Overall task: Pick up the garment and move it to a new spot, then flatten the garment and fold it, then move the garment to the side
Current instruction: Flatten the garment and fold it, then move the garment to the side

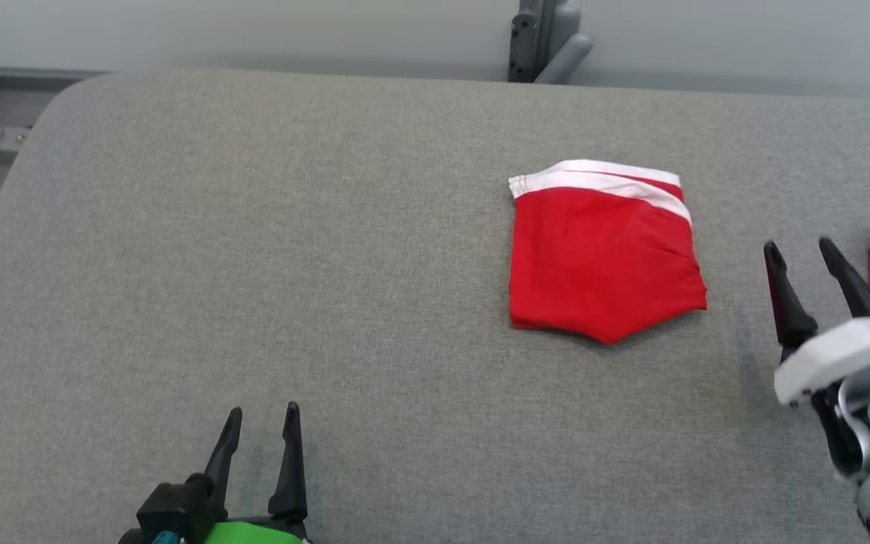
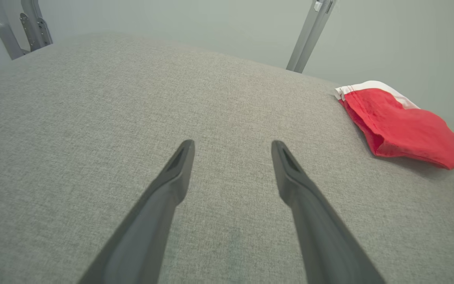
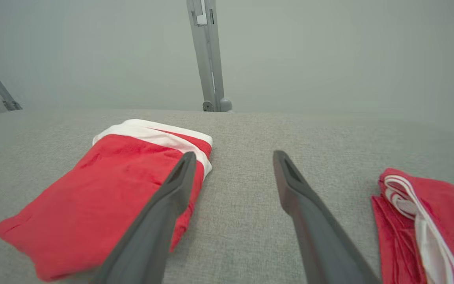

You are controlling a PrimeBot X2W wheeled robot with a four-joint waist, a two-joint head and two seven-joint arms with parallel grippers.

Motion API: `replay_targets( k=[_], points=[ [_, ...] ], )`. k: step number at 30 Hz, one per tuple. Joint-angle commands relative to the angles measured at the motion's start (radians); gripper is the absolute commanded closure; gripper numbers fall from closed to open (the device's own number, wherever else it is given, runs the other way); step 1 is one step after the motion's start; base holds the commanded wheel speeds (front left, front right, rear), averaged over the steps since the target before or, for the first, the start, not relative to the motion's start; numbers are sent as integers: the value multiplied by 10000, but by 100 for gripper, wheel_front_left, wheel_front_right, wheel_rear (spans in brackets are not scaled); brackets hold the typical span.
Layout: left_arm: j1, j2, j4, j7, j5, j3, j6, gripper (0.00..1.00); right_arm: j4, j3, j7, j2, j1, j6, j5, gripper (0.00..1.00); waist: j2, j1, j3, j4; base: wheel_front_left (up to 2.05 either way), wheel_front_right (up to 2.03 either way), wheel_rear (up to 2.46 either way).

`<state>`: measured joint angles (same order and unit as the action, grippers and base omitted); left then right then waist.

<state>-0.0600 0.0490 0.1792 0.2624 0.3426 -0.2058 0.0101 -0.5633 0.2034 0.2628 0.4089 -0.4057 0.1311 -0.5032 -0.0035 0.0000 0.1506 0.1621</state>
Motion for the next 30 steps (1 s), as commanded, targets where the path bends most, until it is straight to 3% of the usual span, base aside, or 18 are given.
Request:
replay_targets(
  k=[1,7,12,21,30],
  points=[
    [-156,33,12,29,-92,63,41,0,157,-131,22,-133,380,-8,103,0,35,0,-877,-633,0,0,0],
    [-650,32,-17,29,-211,700,243,0,2517,-1836,23,-1061,3427,-7,1488,0,35,0,-1505,-1021,0,0,0],
    [-816,33,22,29,-374,983,451,0,3624,-2743,23,-1758,4935,-7,2515,0,35,0,-1645,-1253,0,0,0],
    [-1014,32,367,29,-601,1390,765,0,3983,-3597,24,-2532,5927,-7,3148,0,35,0,-1849,-1472,0,0,0],
    [-1022,32,365,29,-513,1302,847,0,3821,-3575,24,-2537,5928,-7,3181,0,35,0,-1821,-1391,0,0,0]
  ],
)
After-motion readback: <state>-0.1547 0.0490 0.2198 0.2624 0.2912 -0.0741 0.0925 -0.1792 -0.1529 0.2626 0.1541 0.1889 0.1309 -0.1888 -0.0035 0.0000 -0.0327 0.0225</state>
